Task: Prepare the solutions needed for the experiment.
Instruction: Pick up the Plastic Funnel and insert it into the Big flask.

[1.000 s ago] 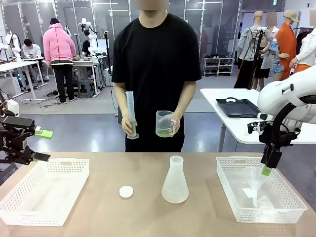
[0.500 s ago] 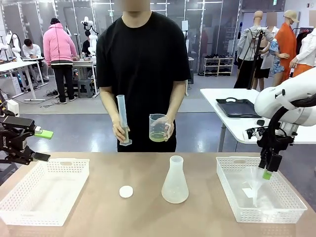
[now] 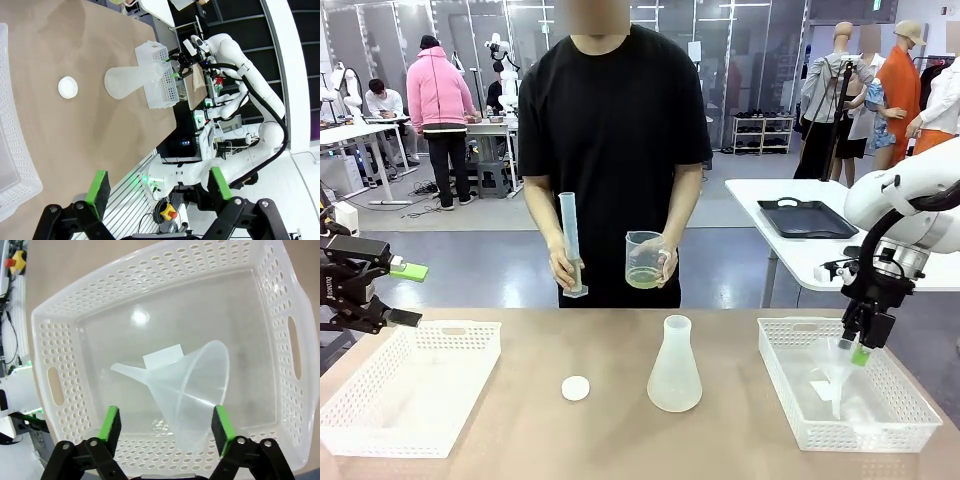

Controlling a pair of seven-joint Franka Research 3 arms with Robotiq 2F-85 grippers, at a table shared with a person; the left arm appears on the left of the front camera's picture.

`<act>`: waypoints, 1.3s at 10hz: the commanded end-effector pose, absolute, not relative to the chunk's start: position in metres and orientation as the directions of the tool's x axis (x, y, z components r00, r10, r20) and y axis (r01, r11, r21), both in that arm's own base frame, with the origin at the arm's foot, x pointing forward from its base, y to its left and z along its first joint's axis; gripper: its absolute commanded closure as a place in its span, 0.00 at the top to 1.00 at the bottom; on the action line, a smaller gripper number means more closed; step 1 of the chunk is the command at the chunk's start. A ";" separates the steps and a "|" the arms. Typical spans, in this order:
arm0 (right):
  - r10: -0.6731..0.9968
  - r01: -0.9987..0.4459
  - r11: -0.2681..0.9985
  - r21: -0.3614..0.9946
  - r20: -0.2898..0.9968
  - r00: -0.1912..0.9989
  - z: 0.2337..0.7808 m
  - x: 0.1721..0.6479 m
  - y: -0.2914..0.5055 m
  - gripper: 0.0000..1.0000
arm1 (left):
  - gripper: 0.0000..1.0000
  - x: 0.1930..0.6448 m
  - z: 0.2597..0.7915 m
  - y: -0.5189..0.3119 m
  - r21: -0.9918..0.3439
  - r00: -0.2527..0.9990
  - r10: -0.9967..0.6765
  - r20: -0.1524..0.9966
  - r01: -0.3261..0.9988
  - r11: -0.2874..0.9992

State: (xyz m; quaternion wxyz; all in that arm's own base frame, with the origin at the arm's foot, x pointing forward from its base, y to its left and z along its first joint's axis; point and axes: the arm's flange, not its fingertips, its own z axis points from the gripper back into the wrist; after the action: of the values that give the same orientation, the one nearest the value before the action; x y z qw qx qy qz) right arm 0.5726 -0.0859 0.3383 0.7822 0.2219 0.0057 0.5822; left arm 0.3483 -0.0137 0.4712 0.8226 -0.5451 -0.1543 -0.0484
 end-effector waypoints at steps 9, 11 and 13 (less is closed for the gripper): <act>0.899 -0.887 0.219 0.406 0.270 0.345 0.331 0.585 -0.085 0.00 | 1.00 0.350 0.474 -0.016 -0.891 0.947 0.096 0.305 0.249 0.380; 0.897 -0.880 0.232 0.414 0.259 0.358 0.336 0.581 -0.081 0.01 | 1.00 0.350 0.474 -0.016 -0.891 0.947 0.096 0.305 0.249 0.380; 0.916 -0.912 0.232 0.339 0.239 0.322 0.356 0.569 -0.071 0.01 | 1.00 0.350 0.474 -0.016 -0.891 0.947 0.096 0.305 0.249 0.380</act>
State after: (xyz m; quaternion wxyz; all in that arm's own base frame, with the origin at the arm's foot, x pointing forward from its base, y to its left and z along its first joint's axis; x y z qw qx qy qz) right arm 0.5799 -0.0809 0.3436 0.7766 0.2384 0.0074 0.5831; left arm 0.3483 -0.0135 0.4712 0.8226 -0.5452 -0.1543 -0.0482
